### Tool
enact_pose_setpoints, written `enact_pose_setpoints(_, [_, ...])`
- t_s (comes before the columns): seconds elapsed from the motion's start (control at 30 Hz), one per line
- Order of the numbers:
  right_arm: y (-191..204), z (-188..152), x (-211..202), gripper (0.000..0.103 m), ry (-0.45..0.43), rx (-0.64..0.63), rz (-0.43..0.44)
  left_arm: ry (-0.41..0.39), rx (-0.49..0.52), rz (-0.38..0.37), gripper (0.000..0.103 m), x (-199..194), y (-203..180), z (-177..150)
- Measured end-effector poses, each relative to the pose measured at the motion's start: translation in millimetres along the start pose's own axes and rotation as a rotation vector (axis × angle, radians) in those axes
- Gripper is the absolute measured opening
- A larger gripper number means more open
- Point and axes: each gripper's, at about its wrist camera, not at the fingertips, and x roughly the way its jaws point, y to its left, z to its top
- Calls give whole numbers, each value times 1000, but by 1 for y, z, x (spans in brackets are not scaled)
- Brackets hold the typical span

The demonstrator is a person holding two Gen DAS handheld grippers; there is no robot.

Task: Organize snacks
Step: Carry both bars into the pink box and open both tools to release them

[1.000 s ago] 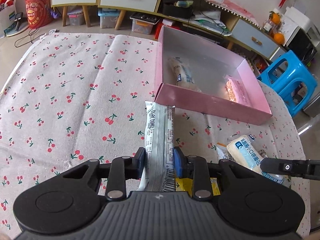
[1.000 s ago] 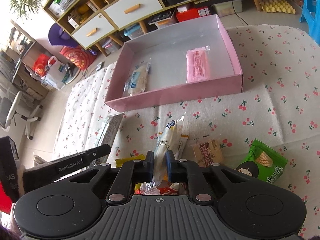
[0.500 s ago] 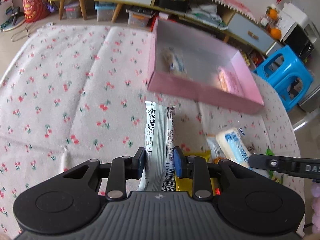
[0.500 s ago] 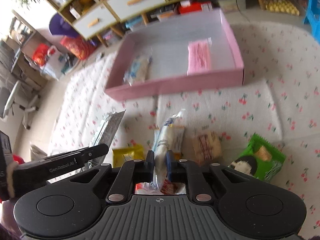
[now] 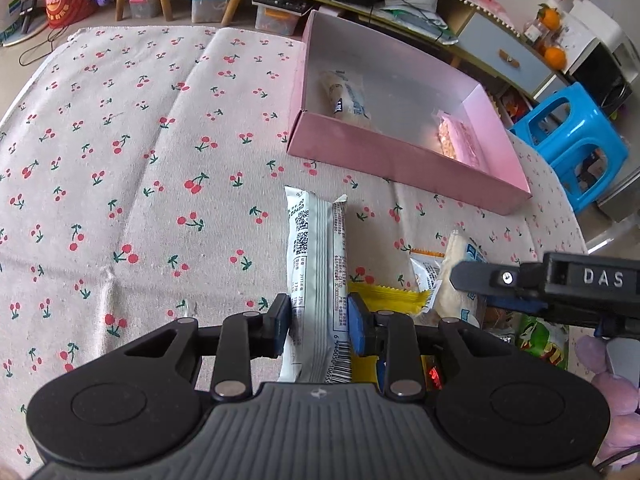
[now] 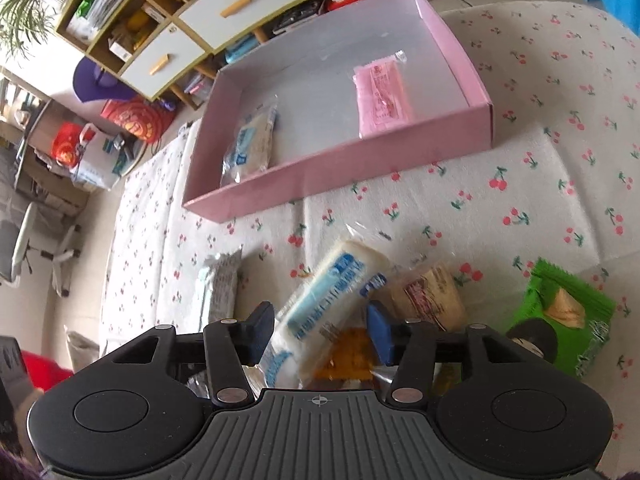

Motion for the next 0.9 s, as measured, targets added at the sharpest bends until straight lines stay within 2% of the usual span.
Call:
enact_pose_setpoints(0.1, [4,-2,5,51,-32,-32,-26,-4,5,7,28,1,-2,-1])
enact_pose_setpoints(0.13, [5,-3,7,47,-39,-45,-38,-6,6,10,28,1,-3,-1])
enact_pose_setpoints(0.23, [6,-7,9,28,-66,-85,-54,-13,6,16,27,1,-5,-1])
enact_pose_setpoints(0.33, [8,-8,3,23,-84,-124,-60,-16,-3,8,27,-2,-4,-1])
enact_pose_setpoints(0.73, [3,3,-35,21,-115,-71,23,-112,-22,-37,27,-33,-2,7])
enact_pose_setpoints(0.9, [9,21,-45,21,-141,-79,29,-129,-16,-34,27,-29,-12,23])
